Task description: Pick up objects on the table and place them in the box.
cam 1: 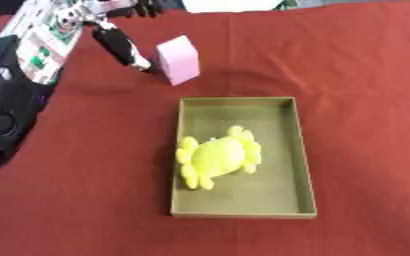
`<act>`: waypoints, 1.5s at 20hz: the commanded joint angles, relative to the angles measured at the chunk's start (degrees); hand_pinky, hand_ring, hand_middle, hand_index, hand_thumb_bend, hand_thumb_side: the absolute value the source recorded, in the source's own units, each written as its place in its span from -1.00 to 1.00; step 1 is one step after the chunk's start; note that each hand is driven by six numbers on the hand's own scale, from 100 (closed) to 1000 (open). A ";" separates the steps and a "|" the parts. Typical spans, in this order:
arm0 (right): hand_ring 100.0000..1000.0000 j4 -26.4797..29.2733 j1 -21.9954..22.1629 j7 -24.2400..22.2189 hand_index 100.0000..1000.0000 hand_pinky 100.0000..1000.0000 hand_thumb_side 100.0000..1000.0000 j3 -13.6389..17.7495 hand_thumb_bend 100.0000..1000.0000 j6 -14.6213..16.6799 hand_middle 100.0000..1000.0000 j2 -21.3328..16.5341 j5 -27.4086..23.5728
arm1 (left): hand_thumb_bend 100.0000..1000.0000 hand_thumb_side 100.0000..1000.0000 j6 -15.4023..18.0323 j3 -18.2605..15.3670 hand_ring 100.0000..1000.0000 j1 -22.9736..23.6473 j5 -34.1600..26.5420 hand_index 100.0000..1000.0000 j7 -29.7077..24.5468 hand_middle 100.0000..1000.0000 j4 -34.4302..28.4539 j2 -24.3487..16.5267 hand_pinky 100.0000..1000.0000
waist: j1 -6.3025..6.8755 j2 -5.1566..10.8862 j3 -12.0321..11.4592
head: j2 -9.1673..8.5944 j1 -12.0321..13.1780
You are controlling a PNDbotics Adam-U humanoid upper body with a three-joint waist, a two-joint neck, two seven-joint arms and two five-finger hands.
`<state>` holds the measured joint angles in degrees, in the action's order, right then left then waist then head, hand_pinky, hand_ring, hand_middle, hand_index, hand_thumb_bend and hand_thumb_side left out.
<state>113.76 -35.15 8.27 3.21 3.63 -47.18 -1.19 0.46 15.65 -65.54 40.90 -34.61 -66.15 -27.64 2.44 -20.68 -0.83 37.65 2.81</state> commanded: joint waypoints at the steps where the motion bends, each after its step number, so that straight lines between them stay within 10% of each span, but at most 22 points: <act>1: 0.26 0.83 -0.90 -0.06 0.64 0.42 0.81 0.77 -1.00 -0.43 0.13 -0.92 -0.53 | 0.26 -0.62 -0.34 -1.08 0.71 -1.79 0.16 0.81 1.13 0.56 0.29 -0.43 0.63 | -0.02 0.96 0.22 | -0.79 0.50; 30: 0.23 0.83 -1.20 -0.06 0.62 0.40 0.88 0.96 -1.00 -1.69 0.11 0.82 0.33 | 0.27 -0.50 -3.48 -3.22 0.68 -2.81 2.24 0.78 4.82 0.53 6.56 1.08 0.57 | 0.66 -2.62 3.32 | -3.12 3.35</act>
<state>113.76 -35.78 8.06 3.23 2.08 -45.49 -1.34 -2.87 13.18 -67.48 42.69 -29.80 -59.24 -25.71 3.27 -24.58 2.46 35.15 5.94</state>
